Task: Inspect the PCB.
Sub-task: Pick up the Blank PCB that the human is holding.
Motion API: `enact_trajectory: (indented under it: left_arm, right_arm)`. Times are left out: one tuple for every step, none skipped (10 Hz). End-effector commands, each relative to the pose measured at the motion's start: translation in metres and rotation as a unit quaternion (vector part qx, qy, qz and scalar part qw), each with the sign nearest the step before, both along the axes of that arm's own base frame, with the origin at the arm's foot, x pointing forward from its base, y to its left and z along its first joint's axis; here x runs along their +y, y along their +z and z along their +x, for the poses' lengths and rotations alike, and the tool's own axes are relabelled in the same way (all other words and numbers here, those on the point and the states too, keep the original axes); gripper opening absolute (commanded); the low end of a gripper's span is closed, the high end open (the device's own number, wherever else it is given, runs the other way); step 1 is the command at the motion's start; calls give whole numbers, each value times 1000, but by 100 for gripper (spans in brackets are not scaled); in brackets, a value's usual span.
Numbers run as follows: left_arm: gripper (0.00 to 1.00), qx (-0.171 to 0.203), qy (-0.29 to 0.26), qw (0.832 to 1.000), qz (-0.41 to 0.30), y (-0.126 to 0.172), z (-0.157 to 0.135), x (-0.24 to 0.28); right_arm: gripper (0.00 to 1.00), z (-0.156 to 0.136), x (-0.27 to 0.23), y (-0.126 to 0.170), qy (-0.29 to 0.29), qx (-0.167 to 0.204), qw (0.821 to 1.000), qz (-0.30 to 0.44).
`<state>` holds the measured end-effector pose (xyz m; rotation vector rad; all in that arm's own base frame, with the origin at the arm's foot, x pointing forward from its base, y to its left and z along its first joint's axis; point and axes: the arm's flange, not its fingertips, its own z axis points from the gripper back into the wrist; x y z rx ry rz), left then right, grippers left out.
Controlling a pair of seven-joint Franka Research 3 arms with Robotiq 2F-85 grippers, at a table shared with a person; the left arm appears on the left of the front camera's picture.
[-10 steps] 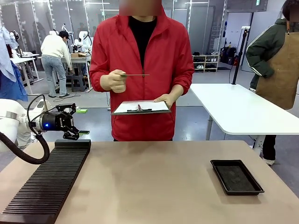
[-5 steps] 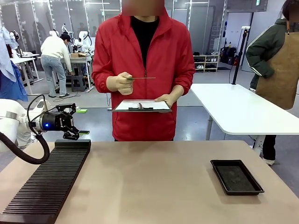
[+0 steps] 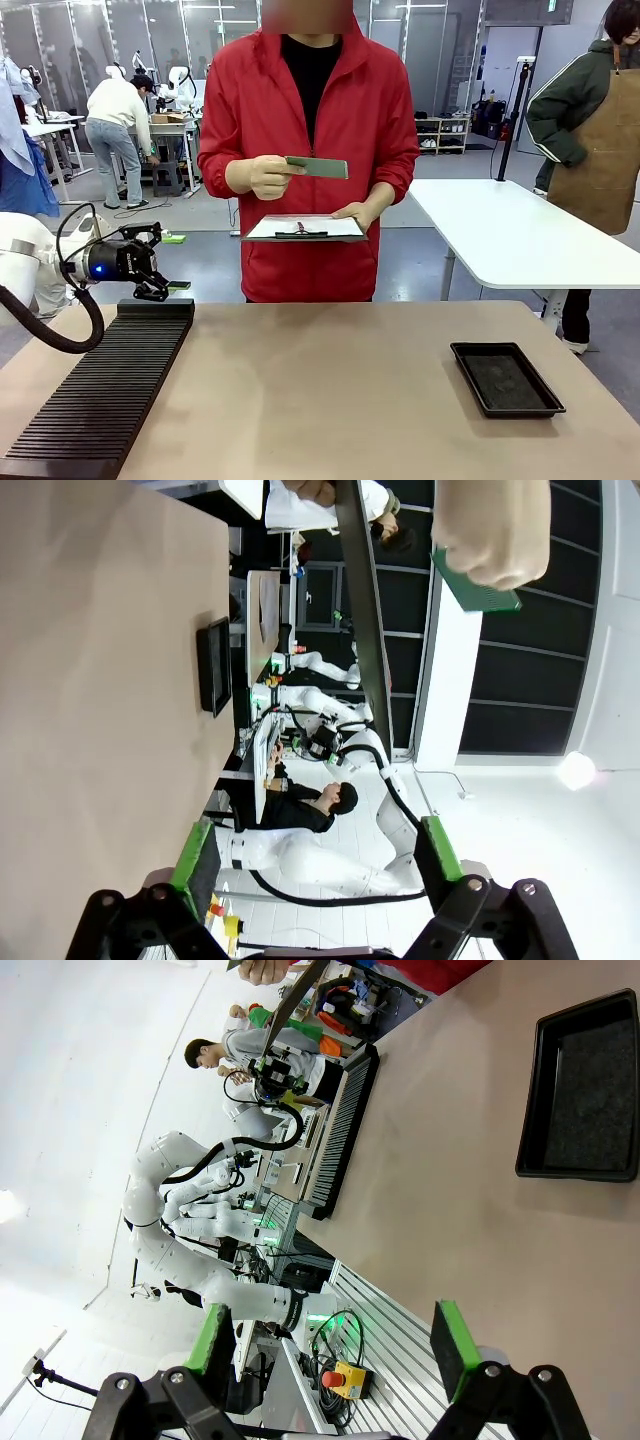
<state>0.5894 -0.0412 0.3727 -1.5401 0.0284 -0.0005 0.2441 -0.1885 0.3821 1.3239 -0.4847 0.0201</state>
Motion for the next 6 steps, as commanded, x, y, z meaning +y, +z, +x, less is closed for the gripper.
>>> enact_trajectory:
  left_arm:
    - [100,6,-23,1000,-4,12,-46,20]
    - [100,0,-16,1000,7,18,-85,32]
    - [100,-15,-15,1000,-10,20,-131,44]
    - [100,-47,0,999,2,17,-164,57]
    - [100,-55,12,998,-13,14,-189,72]
    - [100,-55,4,998,-10,11,-211,87]
  right_arm:
    - [100,-1,0,2,0,-4,1000,4]
    - [100,-1,0,2,0,-4,1000,4]
    - [100,-1,0,2,0,-4,1000,4]
    - [100,-1,0,2,0,-4,1000,4]
    - [100,-1,0,2,0,-4,1000,4]
    - [100,-1,0,2,0,-4,1000,4]
